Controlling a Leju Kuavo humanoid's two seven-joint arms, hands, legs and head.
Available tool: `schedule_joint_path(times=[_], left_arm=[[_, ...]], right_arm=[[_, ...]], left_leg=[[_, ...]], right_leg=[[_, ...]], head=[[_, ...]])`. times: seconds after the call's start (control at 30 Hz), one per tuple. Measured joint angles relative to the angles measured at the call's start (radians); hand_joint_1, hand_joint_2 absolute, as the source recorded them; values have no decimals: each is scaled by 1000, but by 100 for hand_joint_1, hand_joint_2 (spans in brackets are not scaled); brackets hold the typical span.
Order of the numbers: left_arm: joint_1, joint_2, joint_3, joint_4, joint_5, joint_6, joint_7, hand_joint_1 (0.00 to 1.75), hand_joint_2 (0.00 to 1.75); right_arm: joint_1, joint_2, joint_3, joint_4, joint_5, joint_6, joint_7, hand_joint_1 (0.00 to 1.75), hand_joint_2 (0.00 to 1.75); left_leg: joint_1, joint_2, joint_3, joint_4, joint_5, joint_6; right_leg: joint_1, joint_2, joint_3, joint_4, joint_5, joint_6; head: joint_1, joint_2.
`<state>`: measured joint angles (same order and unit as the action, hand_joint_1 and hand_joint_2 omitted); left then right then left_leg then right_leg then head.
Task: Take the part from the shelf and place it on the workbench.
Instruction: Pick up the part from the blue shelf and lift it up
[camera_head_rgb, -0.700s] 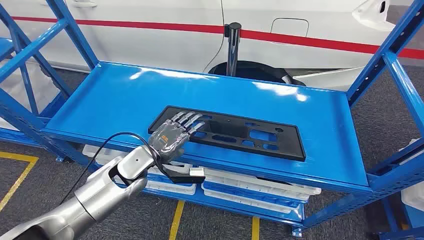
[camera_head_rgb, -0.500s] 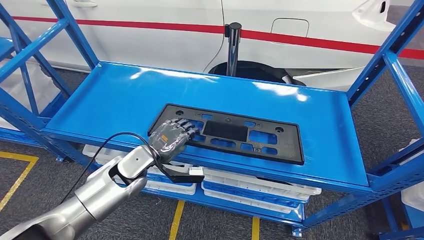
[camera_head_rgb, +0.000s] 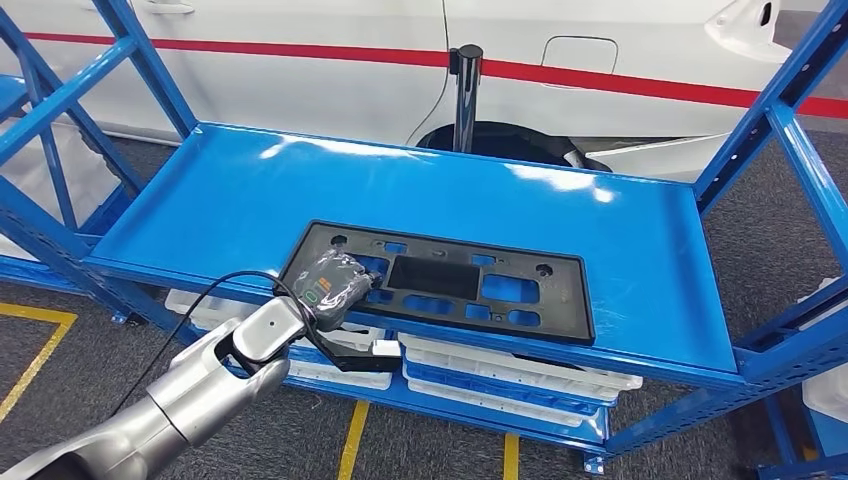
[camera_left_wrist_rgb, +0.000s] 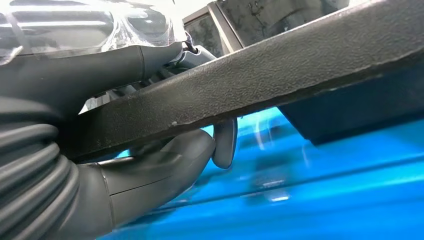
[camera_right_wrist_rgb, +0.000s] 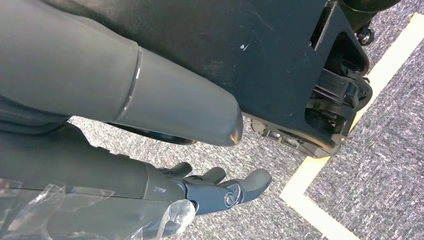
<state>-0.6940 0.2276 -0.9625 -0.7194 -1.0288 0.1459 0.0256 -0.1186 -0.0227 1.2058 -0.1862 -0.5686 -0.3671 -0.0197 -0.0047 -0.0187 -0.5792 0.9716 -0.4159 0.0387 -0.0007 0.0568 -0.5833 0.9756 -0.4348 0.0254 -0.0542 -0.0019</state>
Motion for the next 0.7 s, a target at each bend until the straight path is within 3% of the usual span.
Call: schedule_joint_path(times=[0.17,0.37,0.5,0.7], left_arm=[[23,3,1,2,13,42,-2,175,175],[86,24,57,-41,127,208,26,175,175],[123,81,134,-170,163,201,87,175,175],[155,212,315,-454,229,134,164,175,175]], right_arm=[[0,-1,0,0,-4,0,0,0,0],[1,-2,-1,0,-40,0,1,0,0],[3,-4,-4,0,-58,0,-8,0,0],[11,-4,-10,0,-74,0,-37,0,0]], left_leg=[[0,0,0,0,0,0],[0,0,1,0,0,0],[1,1,0,0,0,0],[2,1,0,0,0,0]], right_leg=[[0,0,0,0,0,0],[0,0,0,0,0,0],[1,1,0,0,0,0],[2,1,-1,1,0,0]], head=[[0,0],[0,0],[0,0],[0,0]])
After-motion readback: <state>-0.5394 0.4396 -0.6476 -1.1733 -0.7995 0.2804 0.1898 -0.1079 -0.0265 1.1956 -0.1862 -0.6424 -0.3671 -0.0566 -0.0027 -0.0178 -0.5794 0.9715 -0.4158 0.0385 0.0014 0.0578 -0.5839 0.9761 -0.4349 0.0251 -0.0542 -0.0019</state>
